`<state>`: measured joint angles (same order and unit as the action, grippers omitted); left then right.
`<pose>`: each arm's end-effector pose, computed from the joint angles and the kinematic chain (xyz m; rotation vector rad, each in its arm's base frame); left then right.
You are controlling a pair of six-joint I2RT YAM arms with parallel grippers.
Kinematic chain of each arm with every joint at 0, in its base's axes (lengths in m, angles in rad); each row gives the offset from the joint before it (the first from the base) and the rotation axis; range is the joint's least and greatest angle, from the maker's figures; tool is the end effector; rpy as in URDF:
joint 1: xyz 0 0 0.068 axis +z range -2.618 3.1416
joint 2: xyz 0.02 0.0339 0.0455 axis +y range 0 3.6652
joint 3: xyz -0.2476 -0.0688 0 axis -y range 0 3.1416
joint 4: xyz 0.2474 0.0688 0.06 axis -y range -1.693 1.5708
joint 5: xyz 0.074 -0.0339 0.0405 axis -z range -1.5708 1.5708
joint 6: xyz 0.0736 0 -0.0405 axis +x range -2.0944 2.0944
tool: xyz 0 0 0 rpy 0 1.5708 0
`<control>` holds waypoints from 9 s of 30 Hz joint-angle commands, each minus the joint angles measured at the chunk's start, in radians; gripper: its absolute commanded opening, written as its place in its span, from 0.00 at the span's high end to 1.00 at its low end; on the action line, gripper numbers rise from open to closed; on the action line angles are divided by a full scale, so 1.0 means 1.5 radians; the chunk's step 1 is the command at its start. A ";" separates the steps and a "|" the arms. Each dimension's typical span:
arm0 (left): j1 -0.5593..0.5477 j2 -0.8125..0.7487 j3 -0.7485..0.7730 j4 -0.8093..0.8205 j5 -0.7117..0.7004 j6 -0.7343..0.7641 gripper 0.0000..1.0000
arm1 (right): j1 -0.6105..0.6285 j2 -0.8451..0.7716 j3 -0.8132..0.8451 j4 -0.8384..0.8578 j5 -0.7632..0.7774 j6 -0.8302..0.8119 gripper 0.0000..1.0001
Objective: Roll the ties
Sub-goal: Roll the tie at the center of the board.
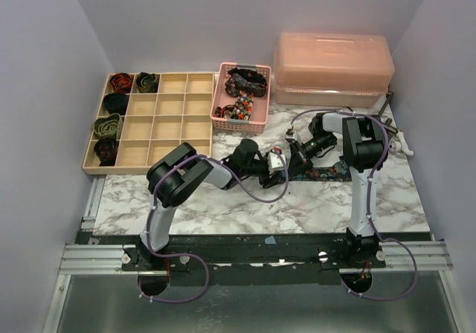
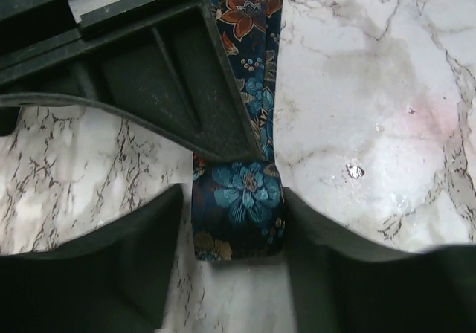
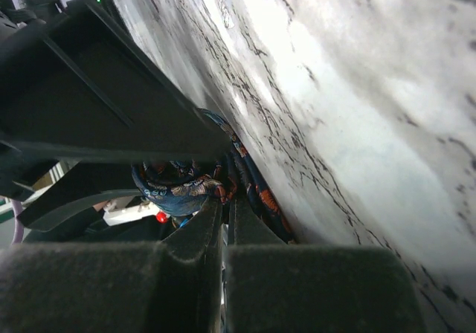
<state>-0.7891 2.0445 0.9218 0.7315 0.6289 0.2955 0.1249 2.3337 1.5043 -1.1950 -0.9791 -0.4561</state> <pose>0.2635 -0.3269 0.0859 1.3728 1.4541 -0.9357 0.3417 0.1045 0.0471 0.4237 -2.4958 -1.4160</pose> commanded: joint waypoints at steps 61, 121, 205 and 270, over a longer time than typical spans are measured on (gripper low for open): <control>0.009 -0.049 -0.019 -0.041 0.010 -0.073 0.20 | 0.005 0.039 -0.033 0.128 0.180 0.038 0.99; 0.008 -0.065 -0.055 -0.012 0.030 -0.062 0.23 | 0.034 0.036 -0.055 0.153 0.227 0.131 0.99; -0.027 -0.070 0.035 -0.456 -0.085 0.047 0.91 | -0.006 -0.132 -0.015 0.015 -0.003 0.080 0.51; -0.017 -0.023 0.104 -0.528 -0.080 0.052 0.75 | -0.039 -0.145 -0.031 0.053 0.362 -0.015 0.78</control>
<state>-0.8249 1.9400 1.0771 0.1257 0.6025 0.3931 0.1398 2.1330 1.4963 -1.1614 -0.6121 -0.4286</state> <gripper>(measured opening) 0.271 0.221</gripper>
